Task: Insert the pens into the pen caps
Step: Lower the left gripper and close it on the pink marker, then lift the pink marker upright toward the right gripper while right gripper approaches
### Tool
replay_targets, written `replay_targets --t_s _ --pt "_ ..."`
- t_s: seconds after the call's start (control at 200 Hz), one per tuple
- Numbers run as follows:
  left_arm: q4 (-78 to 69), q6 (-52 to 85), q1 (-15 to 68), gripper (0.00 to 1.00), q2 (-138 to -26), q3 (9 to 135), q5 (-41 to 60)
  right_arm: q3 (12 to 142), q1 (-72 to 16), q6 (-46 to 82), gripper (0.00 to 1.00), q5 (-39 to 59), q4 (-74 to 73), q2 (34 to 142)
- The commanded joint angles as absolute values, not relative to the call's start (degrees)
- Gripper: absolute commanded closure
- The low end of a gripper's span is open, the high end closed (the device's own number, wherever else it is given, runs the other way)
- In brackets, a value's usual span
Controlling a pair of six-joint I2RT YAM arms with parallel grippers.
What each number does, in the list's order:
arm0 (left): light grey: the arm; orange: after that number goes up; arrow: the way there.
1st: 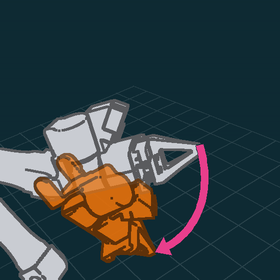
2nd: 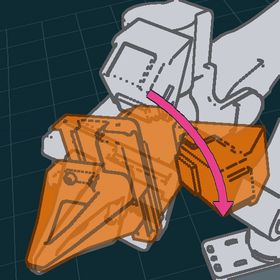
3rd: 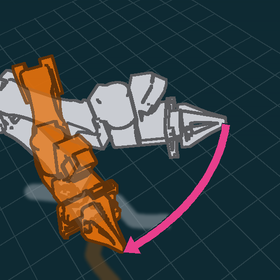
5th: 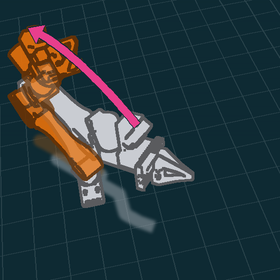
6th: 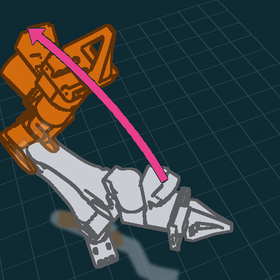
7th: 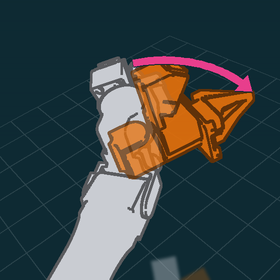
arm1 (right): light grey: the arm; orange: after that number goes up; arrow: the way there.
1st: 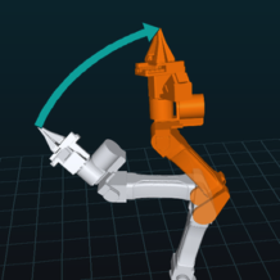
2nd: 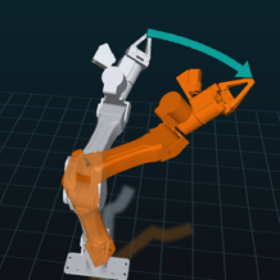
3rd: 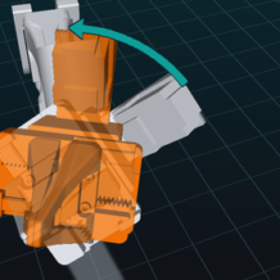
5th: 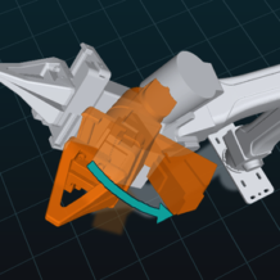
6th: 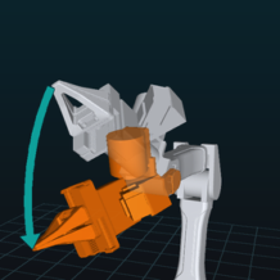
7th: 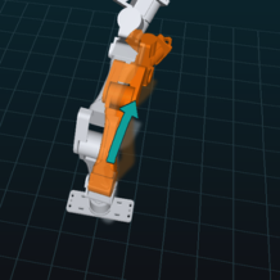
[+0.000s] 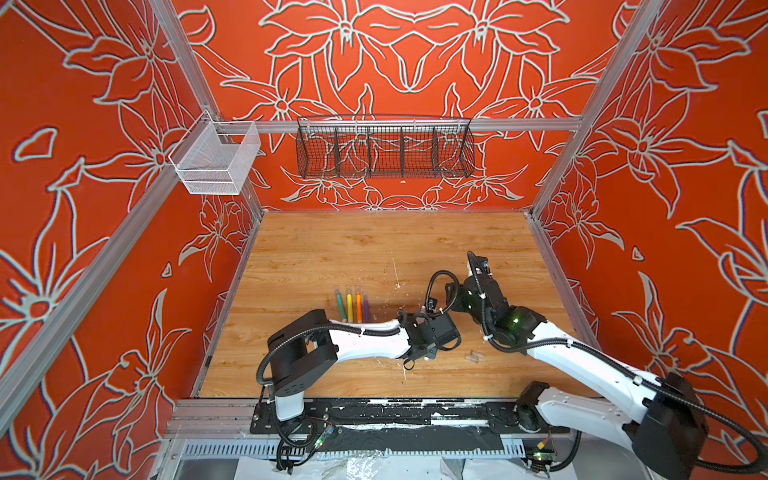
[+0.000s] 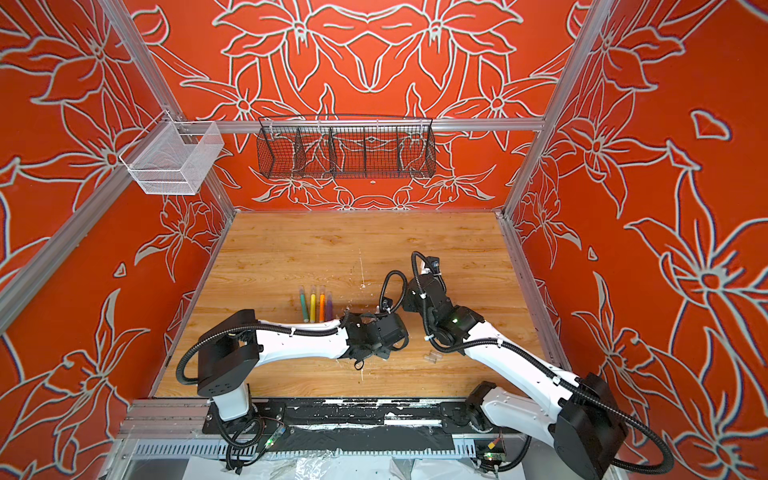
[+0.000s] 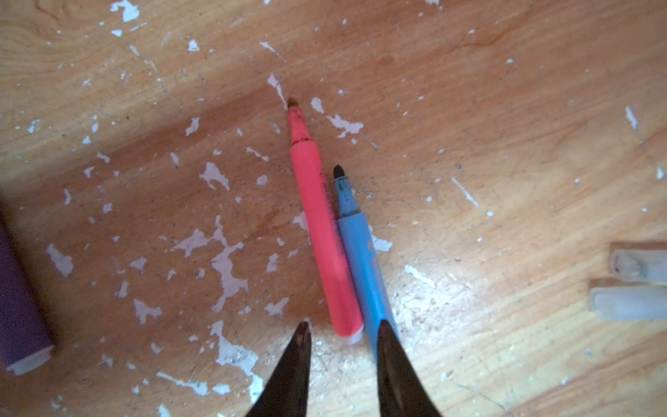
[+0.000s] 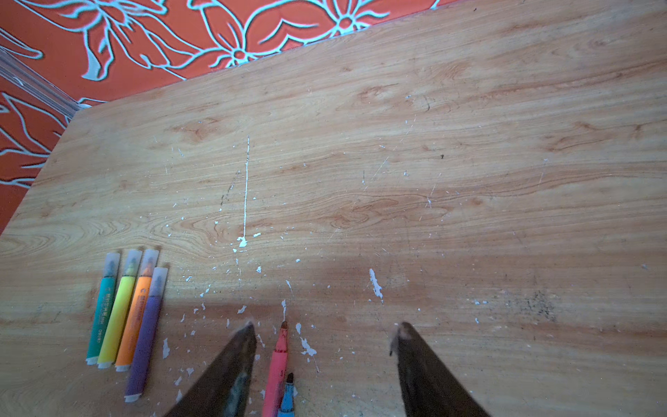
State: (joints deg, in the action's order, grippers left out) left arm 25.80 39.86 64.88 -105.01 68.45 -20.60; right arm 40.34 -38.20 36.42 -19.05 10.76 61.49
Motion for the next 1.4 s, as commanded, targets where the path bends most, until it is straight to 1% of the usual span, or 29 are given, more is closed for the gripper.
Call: replay_targets --t_s 0.0,0.345,0.515,0.646,0.756,0.886,0.956,1.101,1.151,1.391 --pt "26.4 39.8 63.8 0.71 -108.2 69.7 -20.7 41.6 -37.8 37.3 0.36 -17.9 11.5 61.6" --pt "23.5 40.4 61.3 0.76 -109.1 67.0 -18.4 41.7 -37.5 37.5 0.36 -17.1 11.4 62.2" --pt "23.8 40.5 60.7 0.76 -110.4 67.2 -18.1 41.8 -37.4 37.6 0.36 -16.9 11.4 62.7" --pt "23.0 40.5 60.3 0.74 -111.4 67.0 -16.9 41.9 -37.3 37.6 0.37 -17.0 11.6 62.7" --pt "23.3 40.7 60.0 0.74 -112.1 67.0 -16.4 41.8 -37.2 37.7 0.37 -17.0 11.5 62.6" --pt "23.3 41.1 59.8 0.84 -111.4 66.0 -16.4 41.8 -37.1 37.8 0.37 -17.0 11.6 62.4" --pt "23.6 41.0 59.4 0.87 -110.7 65.7 -16.4 41.7 -37.0 37.9 0.37 -17.0 11.7 62.3" --pt "27.1 39.5 58.8 0.99 -109.0 66.9 -16.1 41.4 -36.9 38.4 0.37 -16.7 11.8 61.7" --pt "28.8 39.2 58.7 1.0 -108.4 67.6 -16.5 41.2 -36.8 38.4 0.37 -16.8 11.8 61.2" --pt "36.6 35.9 56.7 1.0 -101.2 71.8 -15.6 38.8 -36.1 40.0 0.37 -17.0 10.9 58.0"
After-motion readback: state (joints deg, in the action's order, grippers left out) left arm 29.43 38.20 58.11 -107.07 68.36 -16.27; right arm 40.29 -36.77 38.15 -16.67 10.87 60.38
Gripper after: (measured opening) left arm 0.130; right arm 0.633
